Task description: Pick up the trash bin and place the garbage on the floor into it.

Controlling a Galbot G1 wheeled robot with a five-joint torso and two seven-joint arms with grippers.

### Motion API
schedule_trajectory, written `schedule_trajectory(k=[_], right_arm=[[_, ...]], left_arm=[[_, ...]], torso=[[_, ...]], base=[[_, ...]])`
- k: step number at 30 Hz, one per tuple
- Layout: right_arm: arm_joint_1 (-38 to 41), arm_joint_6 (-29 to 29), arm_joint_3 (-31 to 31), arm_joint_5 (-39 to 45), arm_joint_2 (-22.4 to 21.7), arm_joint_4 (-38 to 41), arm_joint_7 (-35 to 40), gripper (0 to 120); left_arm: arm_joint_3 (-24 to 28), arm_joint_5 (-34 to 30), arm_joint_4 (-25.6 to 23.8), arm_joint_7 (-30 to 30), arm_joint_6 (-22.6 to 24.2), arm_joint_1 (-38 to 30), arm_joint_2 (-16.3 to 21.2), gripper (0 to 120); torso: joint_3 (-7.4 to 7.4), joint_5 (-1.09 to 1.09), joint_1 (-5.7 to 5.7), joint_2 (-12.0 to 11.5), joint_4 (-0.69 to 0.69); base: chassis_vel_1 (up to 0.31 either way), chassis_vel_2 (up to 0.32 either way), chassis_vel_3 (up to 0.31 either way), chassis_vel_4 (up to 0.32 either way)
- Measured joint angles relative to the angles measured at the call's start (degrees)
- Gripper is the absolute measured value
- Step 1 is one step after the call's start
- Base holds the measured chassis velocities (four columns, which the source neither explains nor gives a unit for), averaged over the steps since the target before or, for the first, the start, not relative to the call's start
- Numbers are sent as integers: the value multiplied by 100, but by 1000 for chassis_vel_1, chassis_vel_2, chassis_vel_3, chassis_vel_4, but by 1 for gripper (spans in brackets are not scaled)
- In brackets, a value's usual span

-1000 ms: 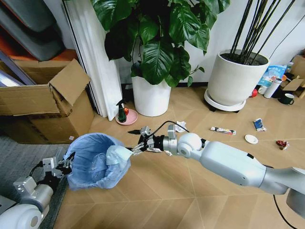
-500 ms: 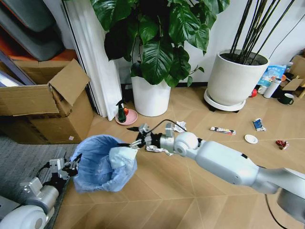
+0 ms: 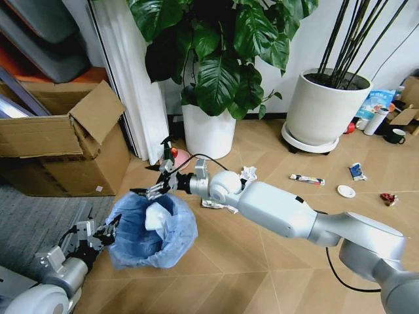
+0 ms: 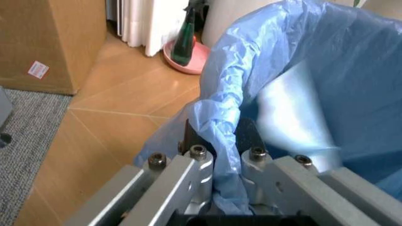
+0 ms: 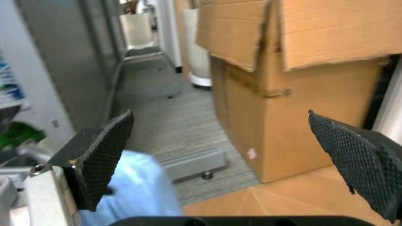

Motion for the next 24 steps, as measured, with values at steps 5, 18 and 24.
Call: schedule_trajectory(k=[5,18,24], right_arm=[[-154,-48,321,78,-231,82,353,100],[-2871,-684,2650,-38,-1012,175,2691,100],[-3657,-884,3547,183,-542,57,3258,100]], left_arm=[[-50,0,0,-11,0,2,-20,0],[-182,-31,85,-28,-14,-103,-83,0],[-209,-36,89,-32,-20,-65,-91,0]], torso=[[-1,0,0,0,3],[-1,3,0,1,0],[-1,1,0,1,1]], base=[[0,0,0,0],[0,0,0,0],[0,0,0,0]])
